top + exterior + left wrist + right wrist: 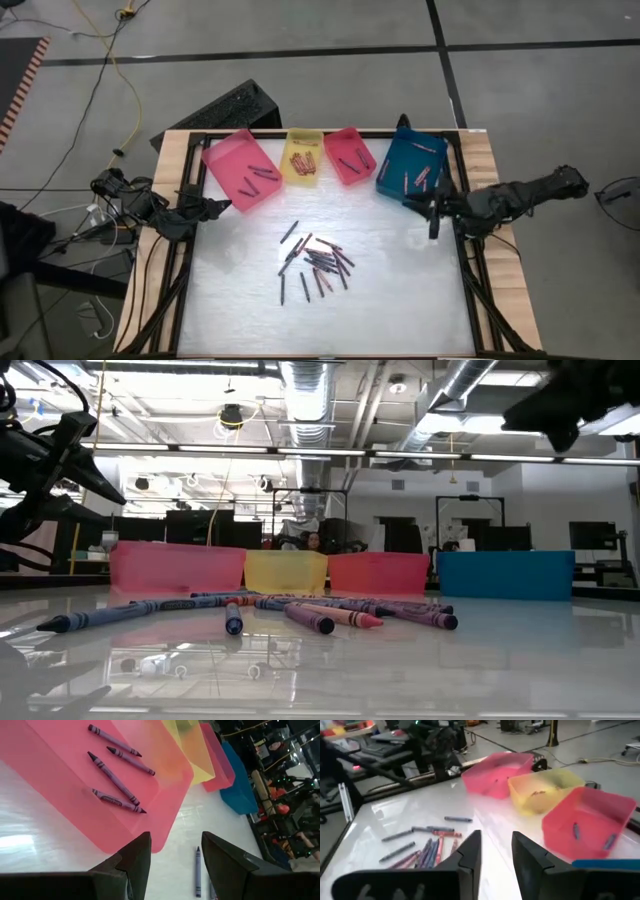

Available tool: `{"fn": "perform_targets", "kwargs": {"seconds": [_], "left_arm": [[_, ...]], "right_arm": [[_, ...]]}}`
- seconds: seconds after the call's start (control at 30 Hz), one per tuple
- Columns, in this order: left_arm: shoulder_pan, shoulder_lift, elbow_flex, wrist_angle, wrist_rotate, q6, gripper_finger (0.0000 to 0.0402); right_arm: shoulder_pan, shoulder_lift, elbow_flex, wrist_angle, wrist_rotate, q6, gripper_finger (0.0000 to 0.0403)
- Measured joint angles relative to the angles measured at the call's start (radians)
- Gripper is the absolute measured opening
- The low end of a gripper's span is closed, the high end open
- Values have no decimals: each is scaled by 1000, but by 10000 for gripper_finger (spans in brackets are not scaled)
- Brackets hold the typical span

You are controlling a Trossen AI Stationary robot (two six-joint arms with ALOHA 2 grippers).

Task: Sort crayons
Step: Put the red crayon into the yellow bin

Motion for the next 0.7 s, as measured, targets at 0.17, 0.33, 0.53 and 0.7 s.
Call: {"fn": "perform_targets", "kwargs": {"seconds": [0.17, 0.33, 0.53, 0.7], "left_arm": [[0, -3, -2, -2, 1, -2, 165], [1, -3, -1, -8, -15, 9, 165], [1, -3, -2, -25, 11, 97, 165], [1, -3, -2, -25, 34, 142, 165]], "right_arm": [[-4, 1, -152, 273, 36, -6, 107], [-21, 10, -251, 539, 52, -6, 107], [-37, 95, -273, 600, 48, 20, 107], [-32, 198, -271, 601, 47, 44, 107]]}}
